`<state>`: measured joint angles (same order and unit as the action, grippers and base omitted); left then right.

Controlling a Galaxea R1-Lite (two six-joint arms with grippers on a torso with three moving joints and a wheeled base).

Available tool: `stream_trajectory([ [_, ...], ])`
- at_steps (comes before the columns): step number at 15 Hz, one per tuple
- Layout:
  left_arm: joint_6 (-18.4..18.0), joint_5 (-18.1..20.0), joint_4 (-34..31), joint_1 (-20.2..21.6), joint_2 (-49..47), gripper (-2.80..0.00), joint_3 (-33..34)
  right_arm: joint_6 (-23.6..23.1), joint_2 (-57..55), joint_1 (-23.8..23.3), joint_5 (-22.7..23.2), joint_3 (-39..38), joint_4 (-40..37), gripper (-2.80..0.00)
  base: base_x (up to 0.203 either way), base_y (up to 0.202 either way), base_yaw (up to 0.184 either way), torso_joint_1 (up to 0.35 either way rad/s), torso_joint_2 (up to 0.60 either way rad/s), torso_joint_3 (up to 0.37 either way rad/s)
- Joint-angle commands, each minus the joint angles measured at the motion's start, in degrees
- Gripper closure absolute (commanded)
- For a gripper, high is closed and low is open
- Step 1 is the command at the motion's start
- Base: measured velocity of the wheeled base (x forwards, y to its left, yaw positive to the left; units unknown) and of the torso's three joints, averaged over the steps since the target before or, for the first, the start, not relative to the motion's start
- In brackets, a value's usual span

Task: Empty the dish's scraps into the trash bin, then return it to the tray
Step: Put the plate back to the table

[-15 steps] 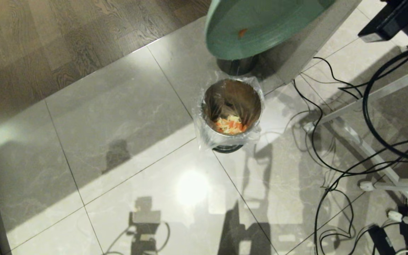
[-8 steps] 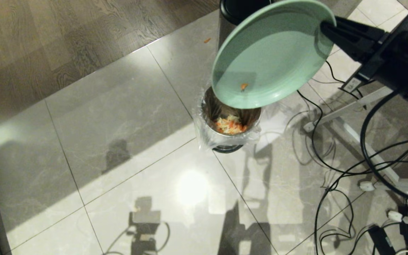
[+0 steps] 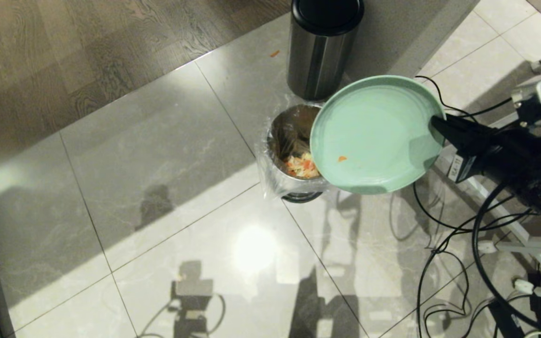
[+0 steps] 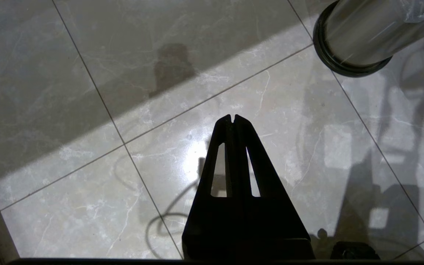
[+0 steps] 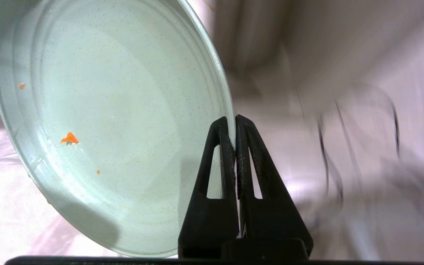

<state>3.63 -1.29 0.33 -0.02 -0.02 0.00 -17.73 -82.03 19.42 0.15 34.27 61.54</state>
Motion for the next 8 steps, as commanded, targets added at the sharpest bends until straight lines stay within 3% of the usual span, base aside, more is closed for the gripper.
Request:
stream_trajectory([
  [1, 0.1, 0.0, 0.0, 0.0, -0.1, 0.00, 0.0, 6.3, -0.2, -0.4, -7.2, -3.0, 0.1, 0.00, 0.000, 0.000, 0.000, 0.000, 0.00, 0.000],
  [8, 0.1, 0.0, 0.0, -0.1, 0.0, 0.00, 0.0, 21.2, 0.5, -10.2, -9.0, -9.9, -4.7, 0.00, 0.000, 0.000, 0.000, 0.000, 0.00, 0.000],
])
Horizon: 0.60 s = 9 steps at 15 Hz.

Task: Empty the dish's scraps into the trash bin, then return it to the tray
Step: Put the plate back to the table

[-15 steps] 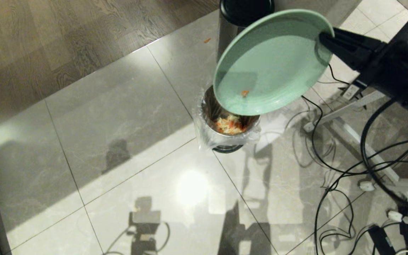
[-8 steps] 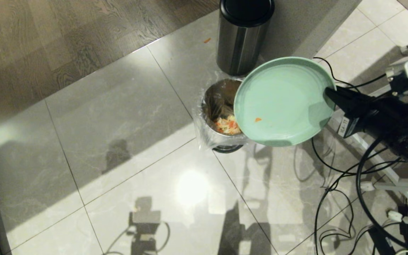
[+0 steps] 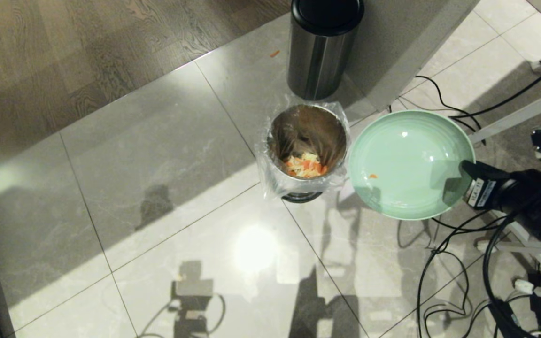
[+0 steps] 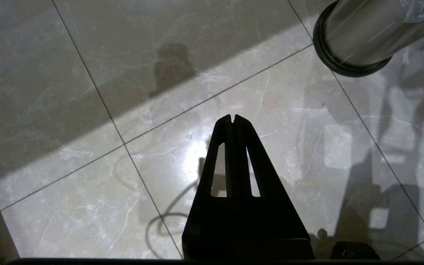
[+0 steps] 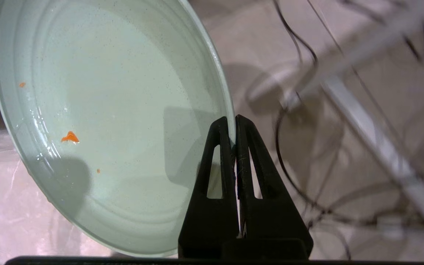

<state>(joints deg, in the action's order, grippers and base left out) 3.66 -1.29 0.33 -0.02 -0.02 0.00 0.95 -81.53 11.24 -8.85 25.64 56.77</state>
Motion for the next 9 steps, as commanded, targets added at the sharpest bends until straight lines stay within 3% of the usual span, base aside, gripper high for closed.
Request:
stream_trajectory([
  [1, 0.0, 0.0, 0.0, -0.1, -0.1, 0.00, 0.0, 5.4, 0.1, -2.9, 0.0, -1.8, -0.8, 0.00, 0.000, 0.000, 0.000, 0.000, 0.00, 0.000],
  [3, 0.0, 0.0, 0.0, -0.1, -0.1, 0.00, 0.0, 10.3, 0.7, -4.5, 0.1, -2.2, -3.7, 0.00, 0.000, 0.000, 0.000, 0.000, 0.00, 0.000],
  [9, 0.0, 0.0, 0.0, 0.0, -0.1, 0.00, 0.0, 18.5, 3.9, -7.0, 1.5, -5.5, -5.4, 0.00, 0.000, 0.000, 0.000, 0.000, 0.00, 0.000],
])
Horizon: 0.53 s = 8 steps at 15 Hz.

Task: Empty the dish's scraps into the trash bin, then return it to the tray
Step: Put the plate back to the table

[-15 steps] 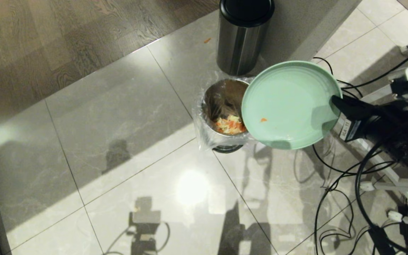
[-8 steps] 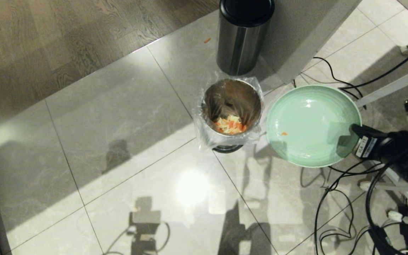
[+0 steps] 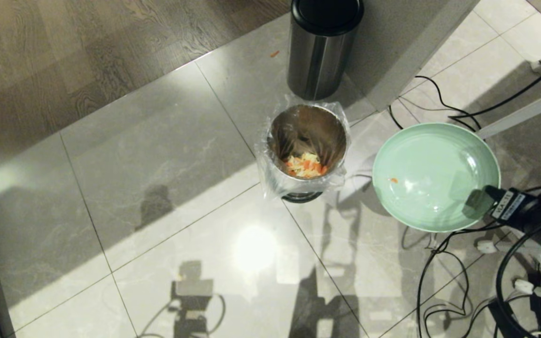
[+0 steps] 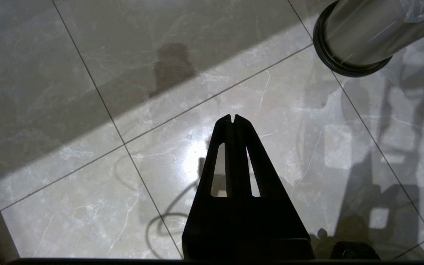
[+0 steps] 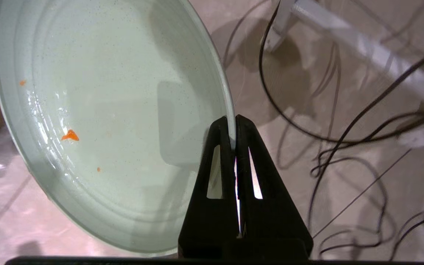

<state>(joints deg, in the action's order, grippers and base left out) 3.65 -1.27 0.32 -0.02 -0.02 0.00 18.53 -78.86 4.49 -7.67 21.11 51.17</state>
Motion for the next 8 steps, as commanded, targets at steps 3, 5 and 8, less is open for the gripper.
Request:
stream_trajectory([
  [3, 0.0, -0.1, 0.0, 0.0, -0.1, 0.00, 0.0, 0.9, 3.1, -2.0, 3.4, -4.9, 0.3, 0.00, 0.000, 0.000, 0.000, 0.000, 0.00, 0.000],
  [5, 0.0, -0.1, 0.0, 0.0, -0.1, 0.00, 0.0, -0.8, 5.7, -4.3, 4.6, -8.1, 0.0, 0.00, 0.000, 0.000, 0.000, 0.000, 0.00, 0.000],
  [8, 0.0, -0.1, 0.0, -0.1, -0.1, 0.00, 0.0, -4.8, 12.5, -7.1, 5.1, -13.9, -2.5, 0.00, 0.000, 0.000, 0.000, 0.000, 0.00, 0.000],
])
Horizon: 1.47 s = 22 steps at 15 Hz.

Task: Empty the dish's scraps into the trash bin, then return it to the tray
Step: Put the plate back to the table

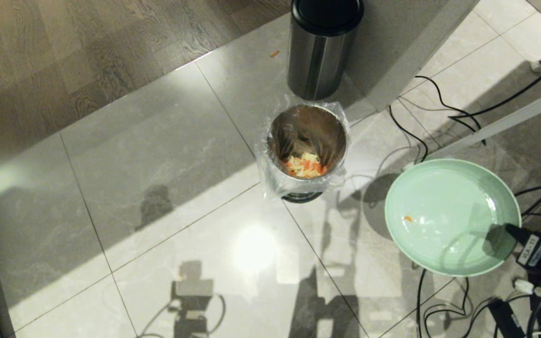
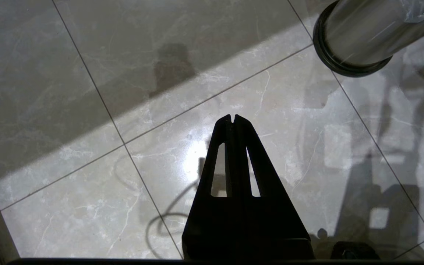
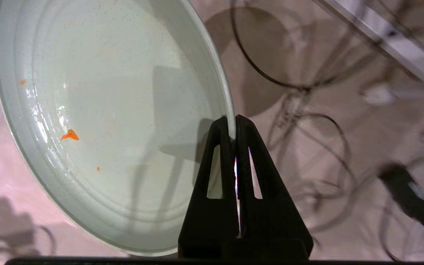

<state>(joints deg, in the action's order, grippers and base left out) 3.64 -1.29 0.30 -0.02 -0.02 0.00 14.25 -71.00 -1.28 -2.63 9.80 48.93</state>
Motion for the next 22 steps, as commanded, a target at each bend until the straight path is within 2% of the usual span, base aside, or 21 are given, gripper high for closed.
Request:
stream_trajectory([
  [1, 0.1, 0.0, 0.0, 0.0, -0.1, 0.00, 0.0, -1.1, 6.9, -2.4, 0.0, -3.9, -1.4, 0.00, 0.000, 0.000, 0.000, 0.000, 0.00, 0.000],
  [5, 0.1, 0.0, 0.0, 0.0, -0.1, 0.00, 0.0, -2.9, 18.4, -3.8, -0.1, -5.8, -11.0, 0.00, 0.000, 0.000, 0.000, 0.000, 0.00, 0.000],
  [8, 0.1, 0.0, 0.0, 0.0, -0.1, 0.00, 0.0, -6.2, 28.4, -4.1, 0.0, -7.7, -19.4, 0.00, 0.000, 0.000, 0.000, 0.000, 0.00, 0.000],
  [10, 0.1, 0.0, 0.0, 0.0, -0.1, 0.00, 0.0, -7.9, 33.3, -4.3, 0.0, -9.3, -22.2, 0.00, 0.000, 0.000, 0.000, 0.000, 0.00, 0.000],
  [17, 0.1, 0.0, 0.0, 0.0, -0.1, 0.00, 0.0, -11.3, 53.2, -5.3, 1.1, -9.8, -39.9, 0.00, 0.000, 0.000, 0.000, 0.000, 0.00, 0.000],
  [22, 0.1, 0.0, 0.0, -0.1, -0.1, 0.00, 0.0, -12.1, 54.7, -5.8, 0.3, -9.8, -45.9, 0.00, 0.000, 0.000, 0.000, 0.000, 0.00, 0.000],
])
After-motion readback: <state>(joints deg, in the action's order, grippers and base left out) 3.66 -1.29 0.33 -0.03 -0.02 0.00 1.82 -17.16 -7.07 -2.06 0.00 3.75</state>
